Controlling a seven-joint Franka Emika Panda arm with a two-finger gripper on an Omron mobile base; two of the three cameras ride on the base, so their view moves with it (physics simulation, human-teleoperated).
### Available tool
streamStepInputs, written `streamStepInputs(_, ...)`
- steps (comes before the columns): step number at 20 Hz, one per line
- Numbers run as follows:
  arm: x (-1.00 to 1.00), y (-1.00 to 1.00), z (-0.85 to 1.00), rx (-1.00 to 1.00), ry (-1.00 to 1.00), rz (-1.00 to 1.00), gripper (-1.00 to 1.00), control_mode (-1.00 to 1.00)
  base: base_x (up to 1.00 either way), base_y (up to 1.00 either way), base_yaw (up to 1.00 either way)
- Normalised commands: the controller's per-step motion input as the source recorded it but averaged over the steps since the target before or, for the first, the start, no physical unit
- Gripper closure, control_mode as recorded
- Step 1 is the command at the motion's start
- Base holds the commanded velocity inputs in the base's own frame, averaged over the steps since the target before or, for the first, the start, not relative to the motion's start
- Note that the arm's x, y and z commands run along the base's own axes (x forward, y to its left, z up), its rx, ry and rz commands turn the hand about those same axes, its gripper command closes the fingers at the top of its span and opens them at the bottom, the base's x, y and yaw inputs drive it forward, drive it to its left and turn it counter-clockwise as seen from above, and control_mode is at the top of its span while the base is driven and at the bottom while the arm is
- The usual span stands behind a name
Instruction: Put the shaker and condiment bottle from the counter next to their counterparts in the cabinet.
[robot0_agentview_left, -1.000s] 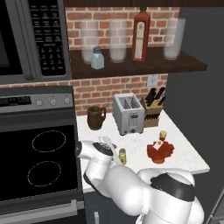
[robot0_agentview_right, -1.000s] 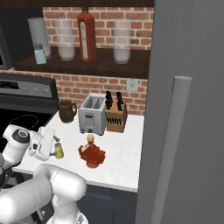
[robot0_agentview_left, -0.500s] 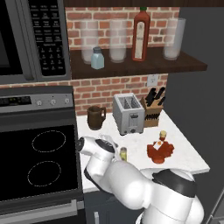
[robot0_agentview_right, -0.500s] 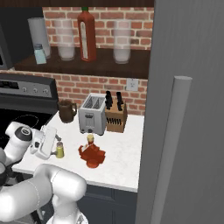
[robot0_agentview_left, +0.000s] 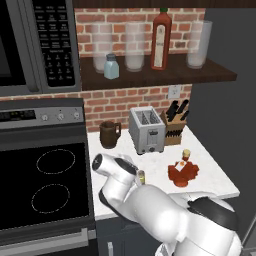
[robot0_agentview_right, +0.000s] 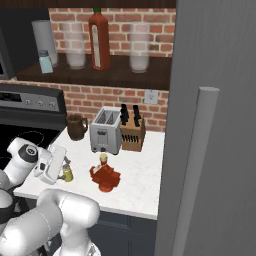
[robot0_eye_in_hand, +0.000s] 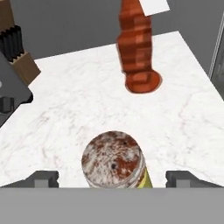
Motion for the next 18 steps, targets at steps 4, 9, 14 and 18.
streamStepInputs(4,-0.20,0.00,-0.08,0.01,0.00,0.00,1.00,-1.00,0.00,0.00,0.00)
streamStepInputs(9,-0.13,0.00,0.00,0.01,0.01,-0.03,1.00,-1.00,0.00,0.00,0.00)
streamStepInputs(14,-0.04,0.12,0.25,0.00,0.01,-0.01,1.00,-1.00,0.00,0.00,0.00)
streamStepInputs(18,-0.01,0.31,0.86,-0.01,0.01,0.11,1.00,-1.00,0.00,0.00,0.00)
